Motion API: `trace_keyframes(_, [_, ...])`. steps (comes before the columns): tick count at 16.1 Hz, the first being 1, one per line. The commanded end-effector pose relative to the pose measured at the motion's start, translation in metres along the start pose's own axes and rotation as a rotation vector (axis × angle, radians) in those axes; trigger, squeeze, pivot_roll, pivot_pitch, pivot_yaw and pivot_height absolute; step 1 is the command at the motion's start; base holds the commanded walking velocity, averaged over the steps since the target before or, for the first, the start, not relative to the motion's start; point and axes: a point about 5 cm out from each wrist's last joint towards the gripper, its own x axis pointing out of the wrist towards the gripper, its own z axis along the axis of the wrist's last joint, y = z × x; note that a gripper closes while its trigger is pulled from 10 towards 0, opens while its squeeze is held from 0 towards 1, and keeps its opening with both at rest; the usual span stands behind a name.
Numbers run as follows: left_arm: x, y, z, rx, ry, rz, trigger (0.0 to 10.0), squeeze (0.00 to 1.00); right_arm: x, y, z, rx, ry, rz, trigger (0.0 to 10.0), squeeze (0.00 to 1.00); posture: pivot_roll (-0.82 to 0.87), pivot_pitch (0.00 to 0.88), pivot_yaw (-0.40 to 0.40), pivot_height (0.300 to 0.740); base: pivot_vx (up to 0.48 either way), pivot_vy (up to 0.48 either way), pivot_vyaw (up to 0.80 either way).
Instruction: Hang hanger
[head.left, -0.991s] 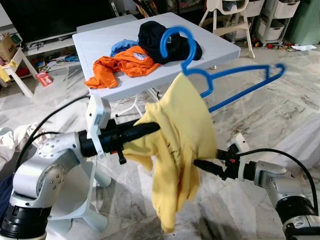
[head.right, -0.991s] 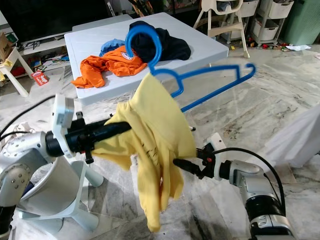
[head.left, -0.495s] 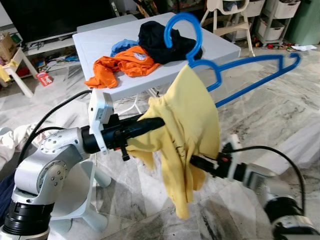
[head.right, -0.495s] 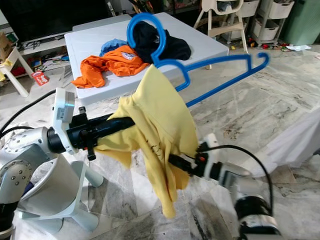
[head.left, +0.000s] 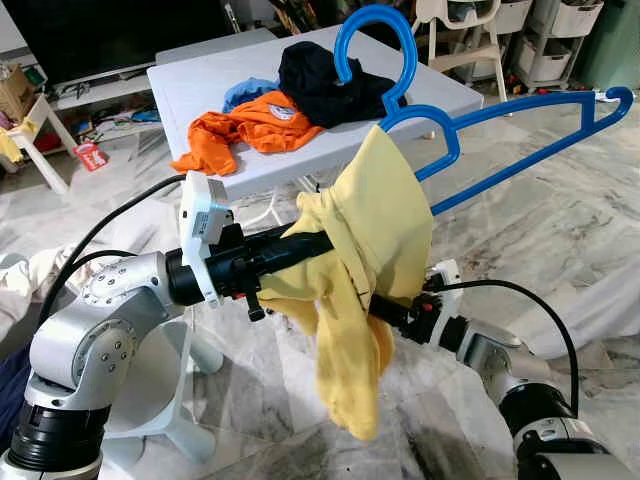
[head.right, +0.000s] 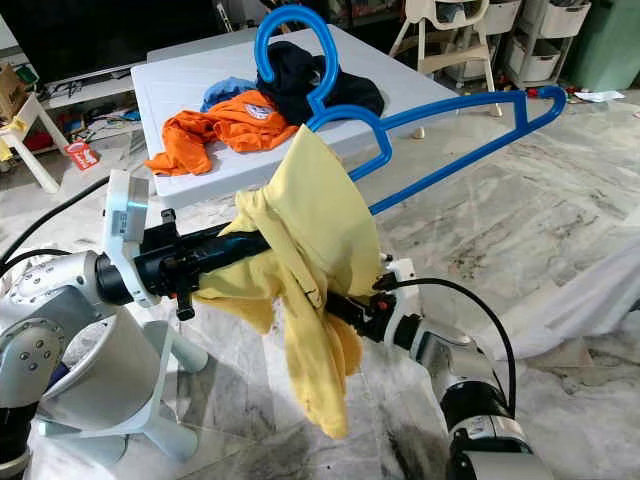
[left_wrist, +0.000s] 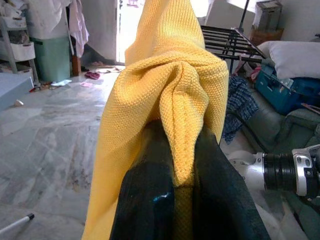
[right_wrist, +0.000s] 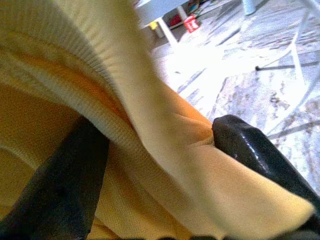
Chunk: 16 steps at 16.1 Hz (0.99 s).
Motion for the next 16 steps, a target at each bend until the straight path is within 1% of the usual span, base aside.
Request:
trace_keyframes(1, [-0.001,-0.003,0.016,0.050,-0.047,-0.012,0.0,0.00,0.002,-0.001,0.006,-0.005,-0.027,-0.025,0.0,0.00,-0.04,0.035,0.072,0.740,0.000,0.000,0.00])
trace_keyframes(5, [-0.001,-0.002,0.015,0.049,-0.047,-0.010,0.0,0.00,-0.003,-0.008,0.009,0.000,-0.053,-0.078,0.0,0.00,-0.04,0.033,0.074,0.740,0.000,0.000,0.00])
trace_keyframes(14, [0.001,0.000,0.014,0.049,-0.051,-0.009,0.0,0.00,-0.009,-0.017,0.011,-0.020,-0.074,-0.161,0.0,0.00,-0.05,0.032,0.078,0.740,0.000,0.000,0.00])
trace_keyframes(16, [0.001,0.000,0.015,0.050,-0.054,-0.009,0.0,0.00,-0.012,-0.022,0.013,-0.035,-0.084,-0.210,0.0,0.00,-0.05,0.032,0.078,0.740,0.000,0.000,0.00])
